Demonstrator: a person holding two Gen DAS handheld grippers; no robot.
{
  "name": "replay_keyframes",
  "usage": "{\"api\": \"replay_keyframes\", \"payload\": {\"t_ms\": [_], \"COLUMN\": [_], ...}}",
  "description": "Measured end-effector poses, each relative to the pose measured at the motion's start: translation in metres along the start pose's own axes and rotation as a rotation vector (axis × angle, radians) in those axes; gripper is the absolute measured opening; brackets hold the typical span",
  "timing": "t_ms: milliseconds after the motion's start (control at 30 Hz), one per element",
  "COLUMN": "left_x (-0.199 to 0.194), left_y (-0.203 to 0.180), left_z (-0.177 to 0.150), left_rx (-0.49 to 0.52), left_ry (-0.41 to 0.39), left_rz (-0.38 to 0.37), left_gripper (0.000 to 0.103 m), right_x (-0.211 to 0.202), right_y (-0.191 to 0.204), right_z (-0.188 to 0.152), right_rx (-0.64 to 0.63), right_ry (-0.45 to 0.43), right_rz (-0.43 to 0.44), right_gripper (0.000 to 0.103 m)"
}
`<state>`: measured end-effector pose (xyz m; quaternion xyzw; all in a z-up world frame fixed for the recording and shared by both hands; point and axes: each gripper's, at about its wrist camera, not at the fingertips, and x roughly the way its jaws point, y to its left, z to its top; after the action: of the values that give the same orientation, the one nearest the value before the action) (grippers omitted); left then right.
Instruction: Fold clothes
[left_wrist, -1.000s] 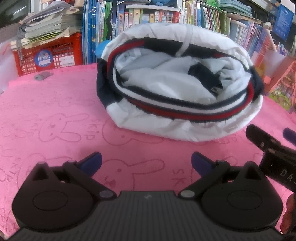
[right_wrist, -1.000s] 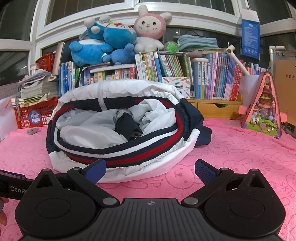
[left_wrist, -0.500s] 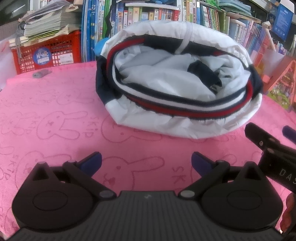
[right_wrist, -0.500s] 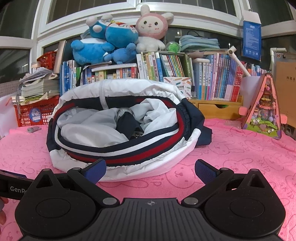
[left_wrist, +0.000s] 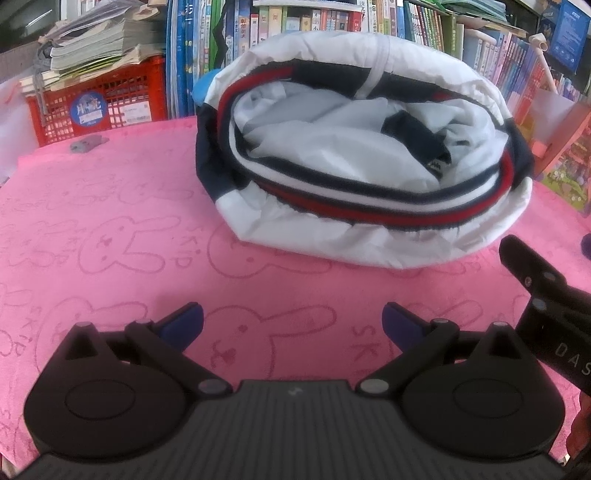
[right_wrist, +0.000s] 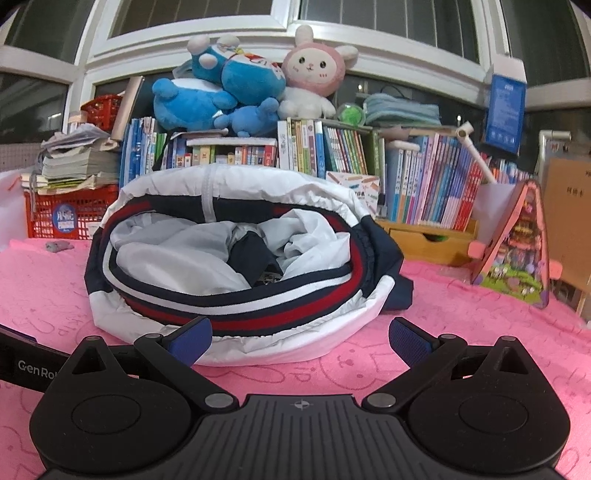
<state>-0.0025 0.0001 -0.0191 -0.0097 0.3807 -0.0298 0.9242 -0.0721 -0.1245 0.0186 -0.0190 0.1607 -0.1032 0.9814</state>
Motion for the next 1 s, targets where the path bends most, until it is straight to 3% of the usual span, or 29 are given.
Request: {"api": "replay_keyframes", "payload": {"t_ms": [533, 667, 800, 867, 933, 1000], "left_x": [0.005, 0.004, -0.006, -0.005, 0.0, 0.007], "left_y": [0.001, 0.002, 0.005, 0.007, 0.01, 0.014], "left_z": [-0.004, 0.004, 0.044, 0.06, 0.074, 0.082], "left_rx": [-0.013, 0.046, 0.186, 0.185, 0.153, 0.137], "left_ry": [-0.004, -0.02, -0.18, -0.242, -0.271, -0.277], "left_rz": [-0.034, -0.064, -0.038, 0.0, 0.021, -0.035], "left_gripper": [0.103, 0.103, 0.103, 0.103, 0.103, 0.103], "right_x": [0.002, 0.005, 0.028, 0.047, 0.072, 0.099], "right_y": [-0.002, -0.004, -0.02, -0.026, -0.026, -0.021], "right_z": [-0.001, 0.001, 0.032, 0.051, 0.063, 0.068], "right_rx": [0.009, 0.008, -0.124, -0.184, -0.255, -0.352], "right_ry": [0.008, 0.004, -0.077, -0.098, -0.088, -0.073], "right_rz": [0.022, 0.014, -0.07, -0.121, -0.109, -0.116], "right_gripper": [0.103, 0.103, 0.103, 0.103, 0.101, 0.099]}}
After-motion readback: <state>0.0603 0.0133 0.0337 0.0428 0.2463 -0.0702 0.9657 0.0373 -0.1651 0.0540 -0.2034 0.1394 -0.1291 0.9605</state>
